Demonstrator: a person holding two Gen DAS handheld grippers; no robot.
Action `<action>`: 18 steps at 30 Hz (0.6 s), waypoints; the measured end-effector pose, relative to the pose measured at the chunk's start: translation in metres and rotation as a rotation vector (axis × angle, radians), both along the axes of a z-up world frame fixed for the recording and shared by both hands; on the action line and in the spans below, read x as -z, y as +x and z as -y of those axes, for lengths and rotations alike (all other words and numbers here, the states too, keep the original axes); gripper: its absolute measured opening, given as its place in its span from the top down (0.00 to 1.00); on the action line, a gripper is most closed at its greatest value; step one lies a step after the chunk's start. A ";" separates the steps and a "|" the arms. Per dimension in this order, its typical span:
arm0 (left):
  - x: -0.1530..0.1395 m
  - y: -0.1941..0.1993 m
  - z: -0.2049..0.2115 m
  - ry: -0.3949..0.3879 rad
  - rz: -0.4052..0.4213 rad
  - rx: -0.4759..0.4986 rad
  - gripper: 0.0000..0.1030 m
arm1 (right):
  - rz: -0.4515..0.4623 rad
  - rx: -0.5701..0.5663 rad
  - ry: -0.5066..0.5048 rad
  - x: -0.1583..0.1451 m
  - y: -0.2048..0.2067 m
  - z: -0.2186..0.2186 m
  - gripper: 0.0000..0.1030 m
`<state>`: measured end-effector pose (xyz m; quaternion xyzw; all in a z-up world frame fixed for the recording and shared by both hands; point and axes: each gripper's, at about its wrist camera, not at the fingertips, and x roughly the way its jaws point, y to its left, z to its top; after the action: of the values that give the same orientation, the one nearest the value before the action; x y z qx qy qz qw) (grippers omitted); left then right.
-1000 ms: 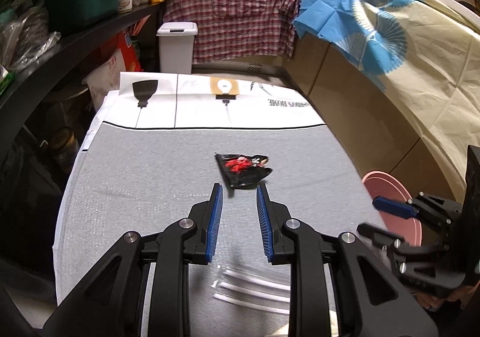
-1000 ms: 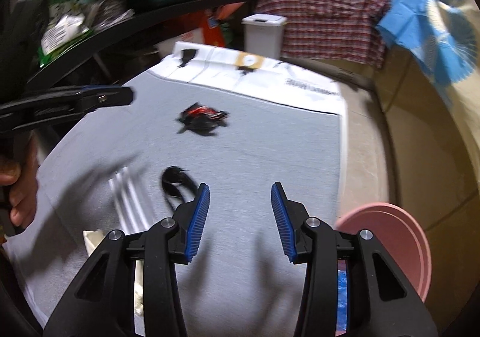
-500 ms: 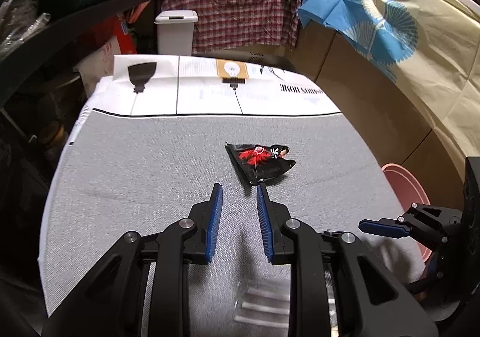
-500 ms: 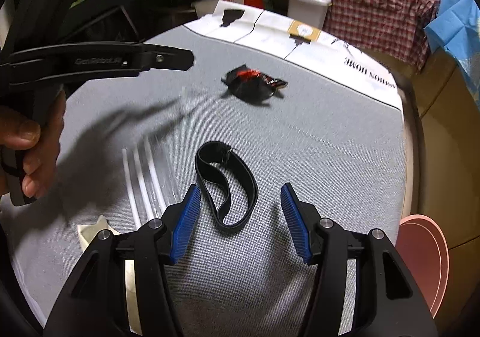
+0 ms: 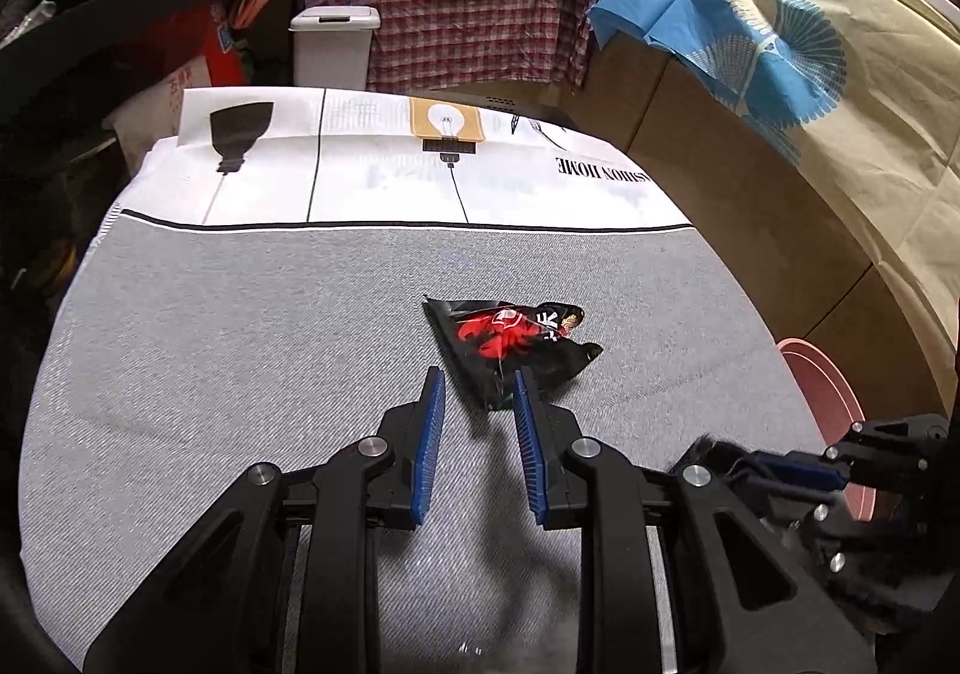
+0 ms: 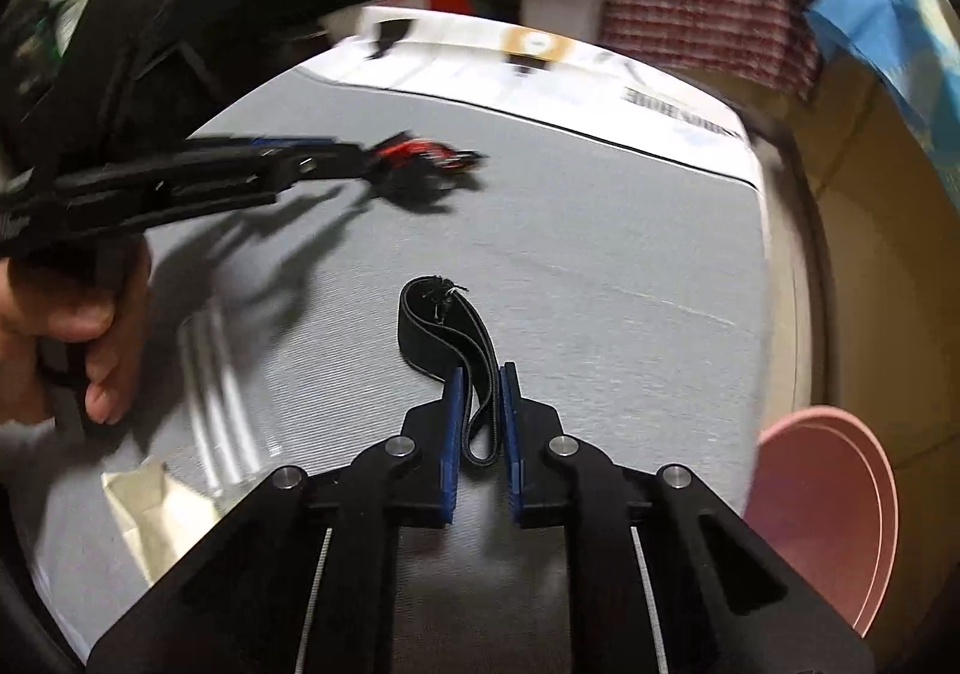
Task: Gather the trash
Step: 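Grasp the black-red wrapper with the left gripper while the right grasps the black band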
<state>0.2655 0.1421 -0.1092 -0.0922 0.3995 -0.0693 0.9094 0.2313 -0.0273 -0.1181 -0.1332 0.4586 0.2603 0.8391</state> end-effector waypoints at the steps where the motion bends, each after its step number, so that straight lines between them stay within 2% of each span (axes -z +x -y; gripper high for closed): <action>1: 0.001 0.002 0.001 0.000 -0.005 0.000 0.77 | 0.000 0.005 0.000 0.000 0.002 0.001 0.88; 3: 0.004 0.005 0.004 0.005 -0.017 0.006 0.78 | 0.000 0.012 0.003 0.001 0.004 0.004 0.88; 5: 0.005 0.007 0.009 0.029 -0.019 0.017 0.91 | 0.001 0.011 0.003 0.002 0.005 0.006 0.88; 18: -0.015 -0.007 0.009 0.062 0.017 -0.013 0.92 | 0.034 0.062 0.032 -0.017 0.003 0.028 0.88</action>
<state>0.2587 0.1327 -0.0940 -0.0656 0.3931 -0.0519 0.9157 0.2340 -0.0557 -0.1016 -0.1099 0.4441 0.2390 0.8565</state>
